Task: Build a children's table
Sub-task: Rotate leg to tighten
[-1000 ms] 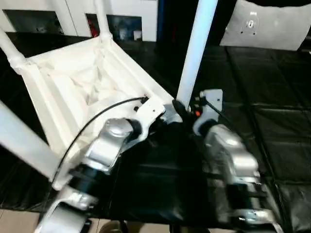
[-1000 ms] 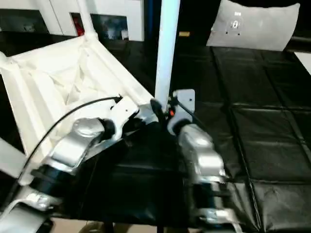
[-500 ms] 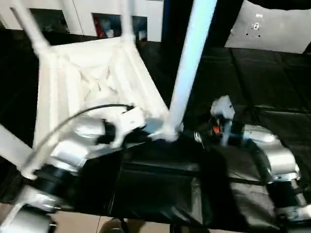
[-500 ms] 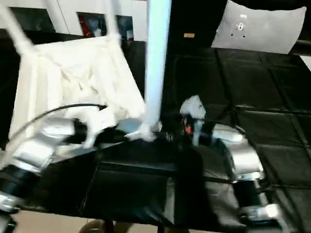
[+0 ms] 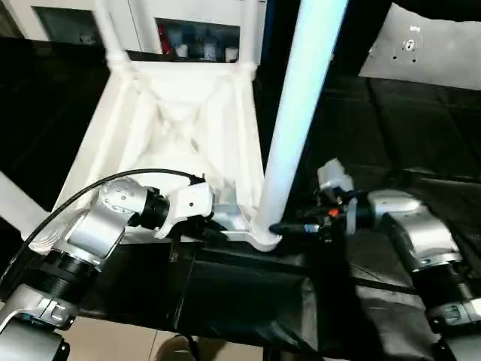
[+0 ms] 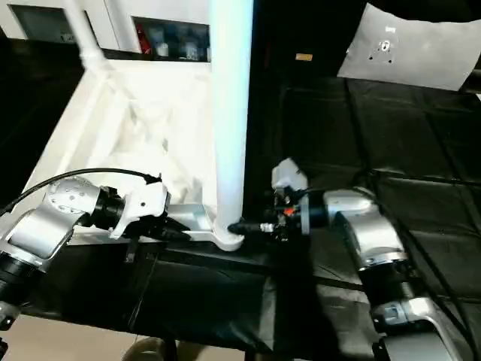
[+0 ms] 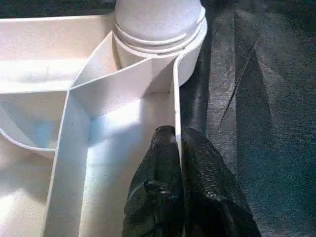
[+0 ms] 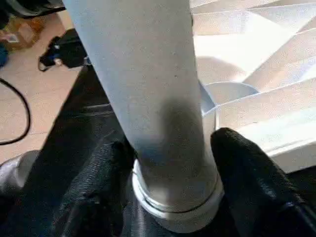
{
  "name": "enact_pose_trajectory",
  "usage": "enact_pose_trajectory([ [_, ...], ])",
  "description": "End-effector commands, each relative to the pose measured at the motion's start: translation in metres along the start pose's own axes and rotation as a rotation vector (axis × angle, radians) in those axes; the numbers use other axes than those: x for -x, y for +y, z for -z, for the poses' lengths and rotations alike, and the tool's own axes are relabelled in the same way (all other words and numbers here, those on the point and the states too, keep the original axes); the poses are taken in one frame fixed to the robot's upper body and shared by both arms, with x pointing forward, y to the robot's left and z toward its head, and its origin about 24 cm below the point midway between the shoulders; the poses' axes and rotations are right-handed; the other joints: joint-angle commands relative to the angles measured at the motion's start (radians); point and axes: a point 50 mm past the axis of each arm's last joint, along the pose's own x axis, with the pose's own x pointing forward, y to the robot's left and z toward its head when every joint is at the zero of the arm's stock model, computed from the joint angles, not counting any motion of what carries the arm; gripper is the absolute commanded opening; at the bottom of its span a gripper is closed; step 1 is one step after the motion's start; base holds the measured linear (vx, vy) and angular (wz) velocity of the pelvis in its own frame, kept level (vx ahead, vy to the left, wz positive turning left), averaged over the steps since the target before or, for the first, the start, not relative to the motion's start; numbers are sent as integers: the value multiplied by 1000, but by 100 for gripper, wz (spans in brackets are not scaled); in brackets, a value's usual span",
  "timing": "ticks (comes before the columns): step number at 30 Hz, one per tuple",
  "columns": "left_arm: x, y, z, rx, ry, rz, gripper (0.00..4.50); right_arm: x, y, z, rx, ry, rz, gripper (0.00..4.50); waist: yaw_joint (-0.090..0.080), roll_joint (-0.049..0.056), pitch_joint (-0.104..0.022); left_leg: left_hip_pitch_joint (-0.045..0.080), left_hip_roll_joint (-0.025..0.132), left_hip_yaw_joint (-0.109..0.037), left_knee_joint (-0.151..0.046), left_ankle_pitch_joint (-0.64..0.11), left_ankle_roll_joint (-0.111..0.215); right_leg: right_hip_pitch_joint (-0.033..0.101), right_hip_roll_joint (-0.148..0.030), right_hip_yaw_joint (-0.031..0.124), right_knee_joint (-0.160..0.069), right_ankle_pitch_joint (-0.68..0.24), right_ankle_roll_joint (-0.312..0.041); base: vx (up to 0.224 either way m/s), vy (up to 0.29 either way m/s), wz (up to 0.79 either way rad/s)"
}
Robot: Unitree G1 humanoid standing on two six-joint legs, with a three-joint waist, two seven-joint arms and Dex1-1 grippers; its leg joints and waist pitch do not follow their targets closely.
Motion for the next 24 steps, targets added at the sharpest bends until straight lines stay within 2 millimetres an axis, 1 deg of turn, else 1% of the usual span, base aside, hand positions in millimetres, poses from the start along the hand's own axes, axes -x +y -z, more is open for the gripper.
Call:
enact_pose_trajectory([
  [1, -11, -10, -3, -43, 20, 119, 0, -3, 1, -2, -5, -6, -41, 235, -4, -6, -72, 17, 33, 4, -53, -123, 101, 68, -63, 42, -54, -150, -256, 0, 0, 0],
  [2, -11, -10, -2, -44, 21, 121, 0, -4, 1, -2, -9, -8, -49, 235, -3, -5, -73, 17, 33, 4, -53, -116, 103, 68, -63, 42, -53, -141, -258, 0, 0, 0],
  [3, -11, -10, -2, -45, 21, 122, 0, -4, 0, -2, -12, -8, -54, 218, -3, -5, -73, 17, 33, 4, -53, -116, 103, 68, -63, 42, -53, -141, -258, 0, 0, 0],
  [4, -11, -11, -2, -45, 22, 124, 0, -4, 1, -2, -15, -8, -60, 218, -4, -8, -73, 16, 33, 5, -53, -115, 104, 68, -62, 41, -52, -139, -260, 0, 0, 0],
  [5, -11, -11, -2, -46, 23, 123, 0, -5, 0, -2, -16, -8, -66, 208, -3, -6, -72, 16, 32, 5, -53, -121, 102, 67, -63, 41, -54, -152, -258, 0, 0, 0],
  [7, -11, -11, -2, -48, 22, 120, 0, -5, 1, -2, -20, -9, -76, 206, -4, -7, -73, 17, 33, 5, -53, -125, 99, 67, -63, 41, -55, -161, -256, 0, 0, 0],
  [10, -12, -11, -2, -43, 19, 113, 0, -6, 1, -2, -27, -14, -87, 201, -3, -9, -75, 17, 32, 5, -52, -112, 101, 68, -62, 42, -52, -144, -256, 0, 0, 0],
  [12, -12, -11, -2, -41, 17, 109, 0, -6, 2, -1, -32, -16, -87, 198, -3, -9, -75, 16, 32, 5, -51, -108, 103, 69, -62, 41, -51, -140, -257, 0, 0, 0],
  [14, -12, -9, -2, -15, 4, 69, 0, -8, 3, 0, -47, -29, -53, 198, -3, -7, -76, 16, 32, 5, -51, -104, 104, 69, -62, 41, -50, -135, -259, 0, 0, 0],
  [15, -13, -8, -2, -1, -2, 48, 0, -9, 3, 0, -55, -35, -32, 197, -3, -8, -74, 16, 33, 5, -52, -107, 102, 68, -61, 42, -52, -138, -258, 0, 0, 0],
  [16, -15, -5, -4, 34, -18, -8, 0, -14, 3, -1, -63, -53, 19, 197, -4, -6, -74, 17, 32, 5, -52, -114, 97, 68, -62, 42, -53, -154, -255, 0, 0, 0],
  [18, -19, 1, -8, 84, -46, -94, 0, -25, 3, -3, -86, -76, 120, 197, -5, -8, -66, 17, 32, 4, -57, -146, 78, 65, -63, 43, -62, -216, -237, 0, 0, 0],
  [19, -19, 1, -8, 84, -46, -94, 0, -25, 3, -3, -86, -76, 120, 197, -7, -9, -67, 18, 30, 3, -57, -154, 68, 66, -63, 43, -64, -241, -231, 0, 0, 0],
  [20, -22, 3, -11, 102, -56, -133, 0, -30, 3, -5, -96, -93, 164, 197, -10, -2, -65, 20, 30, -1, -60, -181, 52, 63, -66, 42, -71, -309, -213, -52, 2, -5],
  [21, -28, 6, -15, 133, -79, -191, 0, -40, 2, -8, -123, -124, 254, 197, -19, -4, -60, 14, 27, -4, -65, -204, 25, 63, -63, 41, -77, -373, -182, 0, 0, 0],
  [22, -30, 6, -17, 144, -87, -210, 0, -43, 1, -9, -133, -135, 284, 197, -22, -5, -59, 13, 27, -6, -66, -215, 17, 63, -63, 40, -78, -394, -170, 0, 0, 0],
  [23, -30, 6, -17, 144, -87, -210, 0, -43, 1, -9, -133, -135, 284, 197, -22, -5, -59, 13, 27, -6, -66, -215, 17, 63, -63, 40, -78, -394, -170, 0, 0, 0],
  [24, -38, 9, -23, 184, -110, -266, 0, -55, 1, -12, -139, -157, 373, 197, -34, -9, -60, 12, 23, -8, -67, -238, 9, 61, -63, 40, -84, -441, -143, 0, 0, 0],
])
